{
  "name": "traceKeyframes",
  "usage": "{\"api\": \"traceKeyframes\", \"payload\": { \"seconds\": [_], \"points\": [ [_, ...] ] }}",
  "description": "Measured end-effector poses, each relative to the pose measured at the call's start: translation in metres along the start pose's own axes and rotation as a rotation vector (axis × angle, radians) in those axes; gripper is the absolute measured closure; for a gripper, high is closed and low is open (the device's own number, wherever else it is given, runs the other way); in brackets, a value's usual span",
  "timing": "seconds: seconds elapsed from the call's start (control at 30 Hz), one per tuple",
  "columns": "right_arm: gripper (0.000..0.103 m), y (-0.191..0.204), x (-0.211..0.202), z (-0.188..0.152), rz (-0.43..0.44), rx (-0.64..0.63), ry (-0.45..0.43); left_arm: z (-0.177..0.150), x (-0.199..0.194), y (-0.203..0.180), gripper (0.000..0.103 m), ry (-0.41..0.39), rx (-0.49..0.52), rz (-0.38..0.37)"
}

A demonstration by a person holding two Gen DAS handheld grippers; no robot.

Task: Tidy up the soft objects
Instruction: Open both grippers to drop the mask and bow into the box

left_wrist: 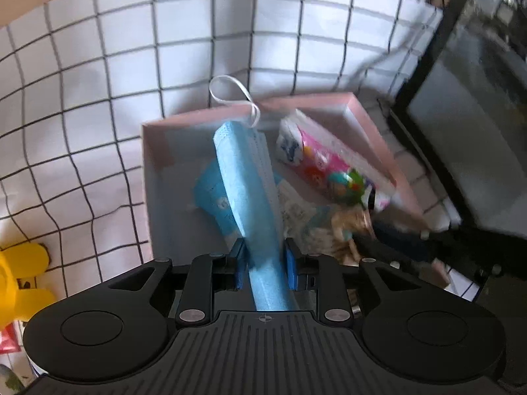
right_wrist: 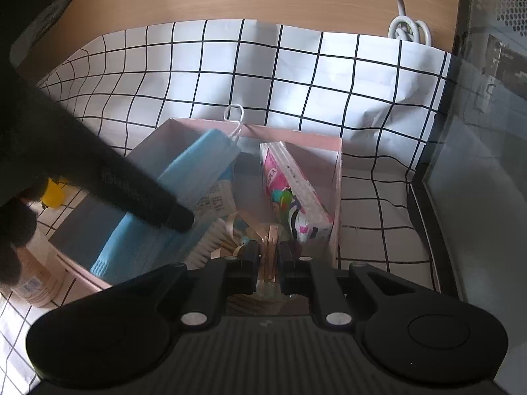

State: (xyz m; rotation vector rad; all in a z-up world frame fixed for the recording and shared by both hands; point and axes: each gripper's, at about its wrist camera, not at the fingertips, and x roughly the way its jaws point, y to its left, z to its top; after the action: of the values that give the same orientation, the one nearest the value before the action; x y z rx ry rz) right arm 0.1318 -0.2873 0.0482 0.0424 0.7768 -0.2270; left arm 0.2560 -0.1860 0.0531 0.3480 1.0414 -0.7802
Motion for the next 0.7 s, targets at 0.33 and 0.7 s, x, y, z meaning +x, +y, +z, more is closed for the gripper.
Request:
{"api": "traceKeyframes", "payload": {
  "seconds": [0.33,0.7],
  "points": [
    [0.051,-0.003,-0.022,-0.001,0.067,0.065,-0.035,0.007,-0.049,0.007,0.076,-0.212,-0.066,-0.062],
    [0.042,-0.014,-0.080,-0.009,-0.013,0.159,-0.158,-0.012,-0.085,0.021,0.076,-0.342,-0.129,-0.201]
  ]
}}
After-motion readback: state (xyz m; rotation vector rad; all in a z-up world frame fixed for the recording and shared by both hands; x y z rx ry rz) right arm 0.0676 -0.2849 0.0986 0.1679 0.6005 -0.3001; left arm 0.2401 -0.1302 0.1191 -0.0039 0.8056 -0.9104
